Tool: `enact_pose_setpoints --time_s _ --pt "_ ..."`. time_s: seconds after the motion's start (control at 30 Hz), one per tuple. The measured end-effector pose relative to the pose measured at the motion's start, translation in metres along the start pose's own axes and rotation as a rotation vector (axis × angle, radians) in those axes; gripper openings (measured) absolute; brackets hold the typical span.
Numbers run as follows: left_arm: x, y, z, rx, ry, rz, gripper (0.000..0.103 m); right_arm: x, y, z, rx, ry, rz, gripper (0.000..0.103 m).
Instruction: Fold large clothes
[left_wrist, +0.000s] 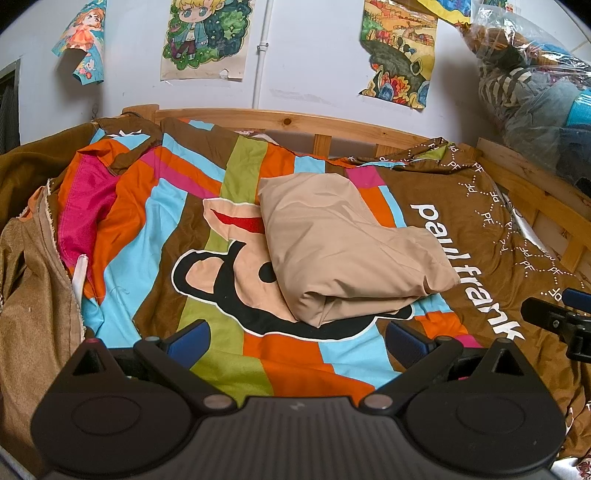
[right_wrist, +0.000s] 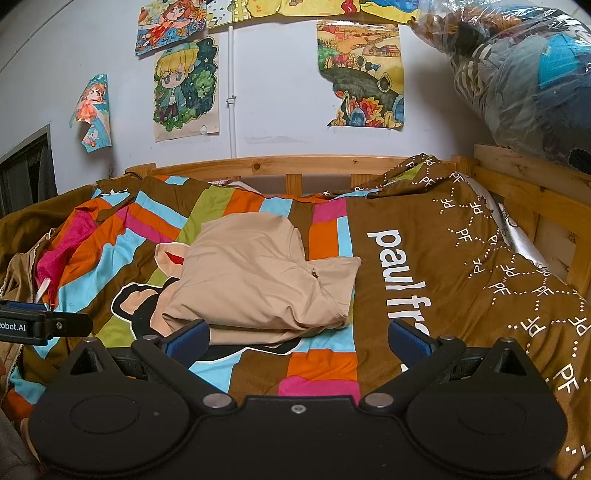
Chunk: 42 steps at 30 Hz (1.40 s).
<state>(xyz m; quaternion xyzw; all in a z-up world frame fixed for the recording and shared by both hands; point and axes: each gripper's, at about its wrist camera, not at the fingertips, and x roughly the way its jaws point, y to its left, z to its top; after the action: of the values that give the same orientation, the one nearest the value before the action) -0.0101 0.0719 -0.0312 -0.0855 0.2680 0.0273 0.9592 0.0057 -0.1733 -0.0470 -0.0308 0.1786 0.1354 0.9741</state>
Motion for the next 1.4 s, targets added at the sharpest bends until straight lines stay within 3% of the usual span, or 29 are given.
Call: enact_pose_setpoints --time_s 1.4 --pt "0.0004 -0.0014 -0.0003 0.003 0.002 0.001 0.102 0.0005 0.0016 -0.0037 0.012 0.012 0.003 0.102"
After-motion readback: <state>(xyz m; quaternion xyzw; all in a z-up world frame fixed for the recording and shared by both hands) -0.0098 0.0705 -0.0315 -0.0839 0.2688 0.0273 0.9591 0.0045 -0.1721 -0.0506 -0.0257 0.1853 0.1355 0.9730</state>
